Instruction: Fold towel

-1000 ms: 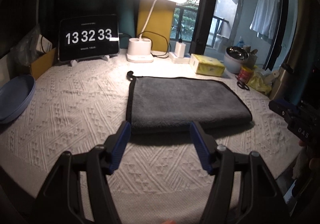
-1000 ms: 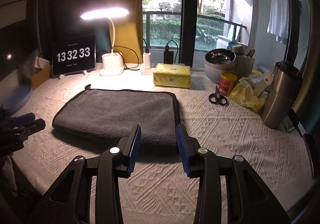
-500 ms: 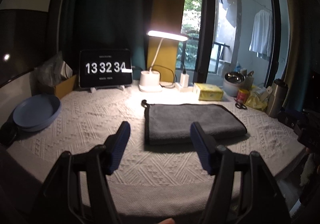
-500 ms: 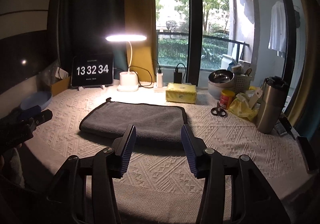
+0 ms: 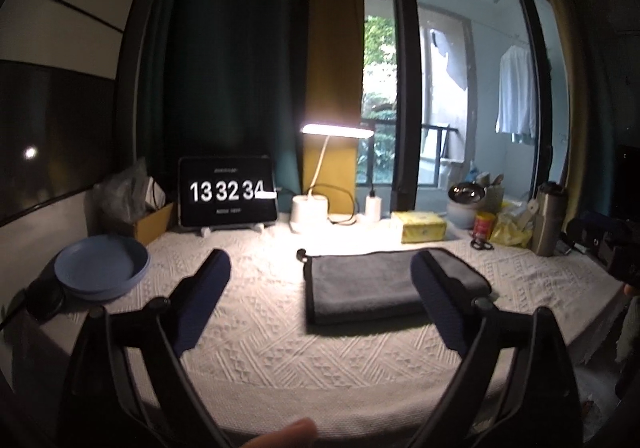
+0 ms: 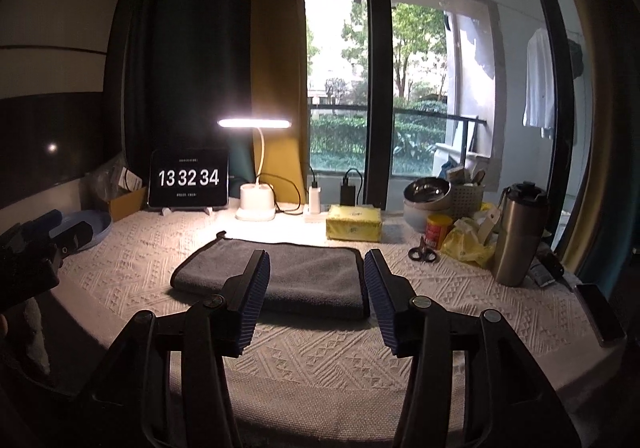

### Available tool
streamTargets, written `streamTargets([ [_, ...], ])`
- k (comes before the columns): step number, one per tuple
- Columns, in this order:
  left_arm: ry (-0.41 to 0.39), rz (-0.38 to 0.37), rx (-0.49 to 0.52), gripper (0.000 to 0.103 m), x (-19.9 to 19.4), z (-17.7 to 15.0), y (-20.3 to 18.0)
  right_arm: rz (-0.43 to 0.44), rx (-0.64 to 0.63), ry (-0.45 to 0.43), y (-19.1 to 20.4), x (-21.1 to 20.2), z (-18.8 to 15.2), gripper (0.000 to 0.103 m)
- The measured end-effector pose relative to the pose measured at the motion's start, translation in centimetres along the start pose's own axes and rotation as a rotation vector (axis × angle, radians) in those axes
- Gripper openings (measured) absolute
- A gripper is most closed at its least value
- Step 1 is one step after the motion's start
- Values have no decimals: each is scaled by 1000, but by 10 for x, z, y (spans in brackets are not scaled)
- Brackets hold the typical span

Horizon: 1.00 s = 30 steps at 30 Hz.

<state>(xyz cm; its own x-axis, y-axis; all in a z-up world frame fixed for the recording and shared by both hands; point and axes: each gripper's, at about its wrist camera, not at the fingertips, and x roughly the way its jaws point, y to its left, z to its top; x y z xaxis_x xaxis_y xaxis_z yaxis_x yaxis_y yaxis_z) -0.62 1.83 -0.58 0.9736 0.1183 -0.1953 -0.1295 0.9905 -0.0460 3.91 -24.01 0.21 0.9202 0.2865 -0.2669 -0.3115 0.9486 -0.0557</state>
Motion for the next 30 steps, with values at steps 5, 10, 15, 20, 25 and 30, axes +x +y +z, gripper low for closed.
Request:
streamTargets([
  [5, -30, 22, -9, 94, -5, 8, 4, -16, -14, -50, 0, -11, 8, 61],
  [10, -52, 42, -18, 95, -8, 16, 6, -33, -26, -79, -3, -16, 12, 61],
  [15, -46, 48, -28, 96, -8, 17, 7, -44, -34, -91, -7, -18, 12, 61],
  [20, -54, 52, -35, 96, -9, 18, 8, -51, -36, -91, -8, -17, 13, 61],
  [25, -57, 44, -46, 96, -10, 17, 10, -51, -31, -88, -9, -16, 11, 61],
  [30, -55, 42, -44, 96, -9, 16, 10, -57, -32, -80, -9, -14, 9, 61],
])
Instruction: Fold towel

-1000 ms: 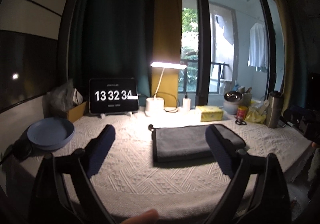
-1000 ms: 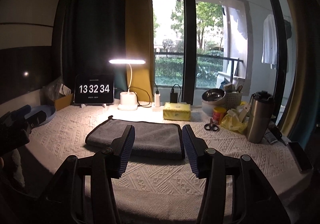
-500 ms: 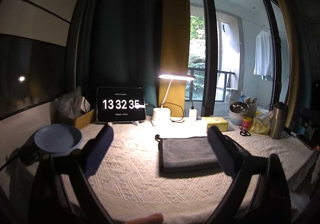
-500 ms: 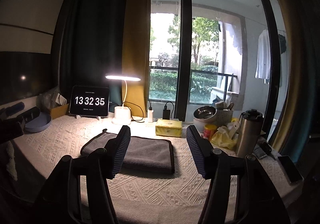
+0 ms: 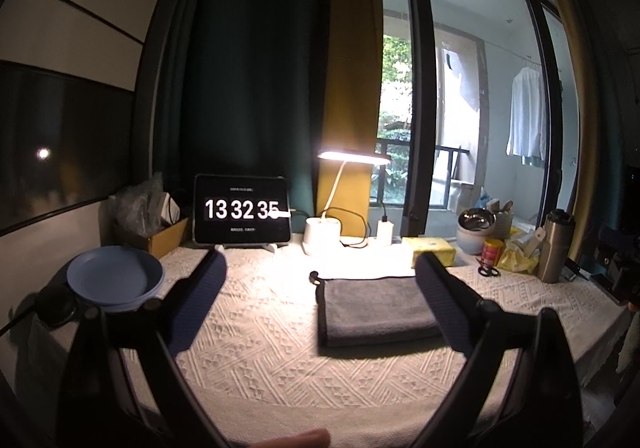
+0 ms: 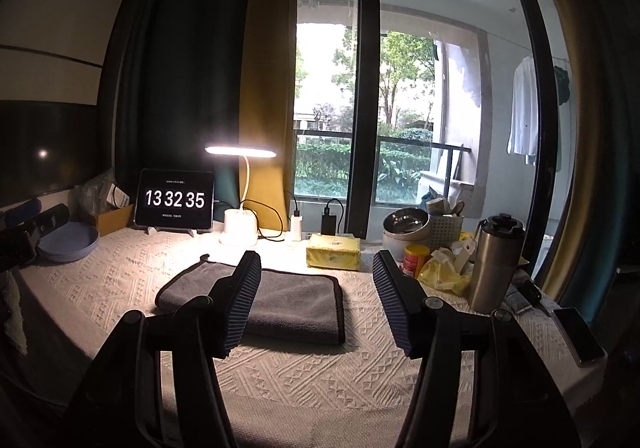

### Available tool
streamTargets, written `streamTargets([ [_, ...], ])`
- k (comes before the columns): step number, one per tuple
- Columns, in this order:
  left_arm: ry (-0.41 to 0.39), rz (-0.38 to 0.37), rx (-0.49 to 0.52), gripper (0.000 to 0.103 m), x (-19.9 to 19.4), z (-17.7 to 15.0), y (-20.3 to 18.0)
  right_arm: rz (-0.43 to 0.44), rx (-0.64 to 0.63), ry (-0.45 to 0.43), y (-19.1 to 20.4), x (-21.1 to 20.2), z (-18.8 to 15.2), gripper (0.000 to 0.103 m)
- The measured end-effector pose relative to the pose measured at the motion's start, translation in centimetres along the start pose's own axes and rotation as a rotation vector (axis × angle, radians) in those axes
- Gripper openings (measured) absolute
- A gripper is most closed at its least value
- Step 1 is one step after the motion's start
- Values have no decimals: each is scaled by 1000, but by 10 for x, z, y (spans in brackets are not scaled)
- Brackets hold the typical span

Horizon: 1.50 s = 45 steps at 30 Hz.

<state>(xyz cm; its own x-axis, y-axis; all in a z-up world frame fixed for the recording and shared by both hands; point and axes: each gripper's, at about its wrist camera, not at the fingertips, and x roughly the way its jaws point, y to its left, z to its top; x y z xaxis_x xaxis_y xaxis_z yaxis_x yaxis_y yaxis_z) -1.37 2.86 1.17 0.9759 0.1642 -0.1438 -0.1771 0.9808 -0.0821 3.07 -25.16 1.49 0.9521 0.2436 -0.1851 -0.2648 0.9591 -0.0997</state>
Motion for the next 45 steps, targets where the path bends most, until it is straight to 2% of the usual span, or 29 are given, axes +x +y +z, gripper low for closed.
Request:
streamTargets([
  [21, 16, -5, -3, 96, 3, -3, 1, 12, 3, 53, 2, 9, -14, 61],
  [45, 21, -2, -1, 96, 5, -5, 0, -2, 10, 61, -2, 11, -21, 61],
])
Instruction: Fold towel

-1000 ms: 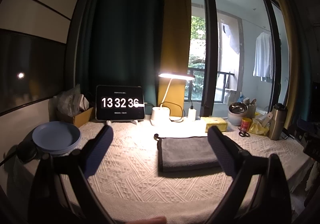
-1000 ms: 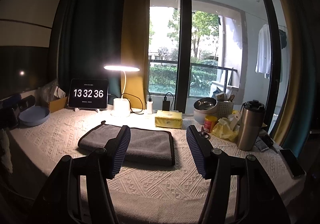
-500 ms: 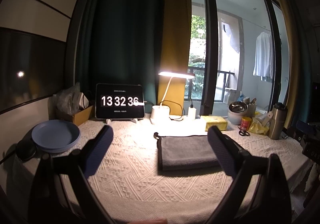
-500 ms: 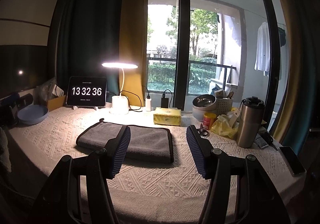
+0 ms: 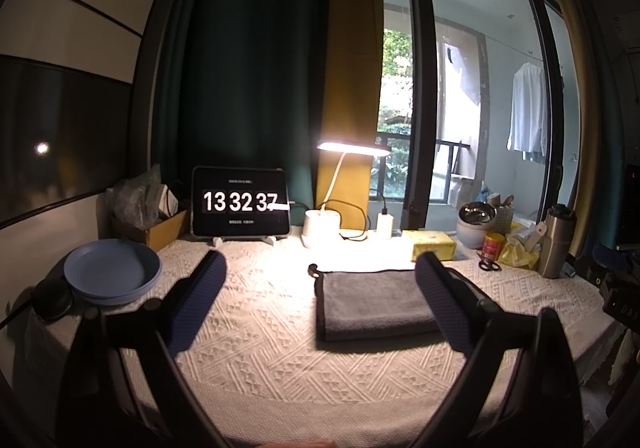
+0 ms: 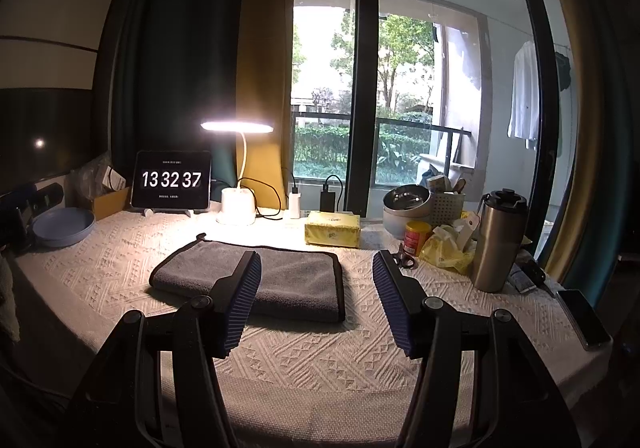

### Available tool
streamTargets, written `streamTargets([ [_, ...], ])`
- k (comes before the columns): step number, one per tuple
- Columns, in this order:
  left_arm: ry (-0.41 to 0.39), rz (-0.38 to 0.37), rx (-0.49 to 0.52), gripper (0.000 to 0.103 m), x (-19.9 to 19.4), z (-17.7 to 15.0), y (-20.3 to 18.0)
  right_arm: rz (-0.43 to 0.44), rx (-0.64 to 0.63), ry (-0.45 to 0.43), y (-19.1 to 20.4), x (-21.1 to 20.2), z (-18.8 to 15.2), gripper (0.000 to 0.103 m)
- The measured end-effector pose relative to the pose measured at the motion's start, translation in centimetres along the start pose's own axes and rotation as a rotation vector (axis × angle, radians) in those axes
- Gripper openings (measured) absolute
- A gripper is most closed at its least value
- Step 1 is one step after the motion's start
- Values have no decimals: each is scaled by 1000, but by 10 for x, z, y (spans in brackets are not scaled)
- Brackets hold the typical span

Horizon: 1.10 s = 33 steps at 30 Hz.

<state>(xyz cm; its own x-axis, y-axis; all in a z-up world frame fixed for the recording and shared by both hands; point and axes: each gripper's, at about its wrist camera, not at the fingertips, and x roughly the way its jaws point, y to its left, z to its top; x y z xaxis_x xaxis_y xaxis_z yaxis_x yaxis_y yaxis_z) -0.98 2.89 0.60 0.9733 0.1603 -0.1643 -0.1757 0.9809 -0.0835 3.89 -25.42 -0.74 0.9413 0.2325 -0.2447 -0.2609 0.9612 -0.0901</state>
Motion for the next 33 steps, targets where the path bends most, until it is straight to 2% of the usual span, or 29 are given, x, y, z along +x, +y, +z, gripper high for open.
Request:
streamTargets([
  [9, 8, 23, 5, 96, 4, -2, -1, -5, 4, 5, -1, 1, -3, 61],
  [33, 22, 19, 12, 96, 5, -3, -3, -5, 5, 10, -2, 3, -5, 61],
])
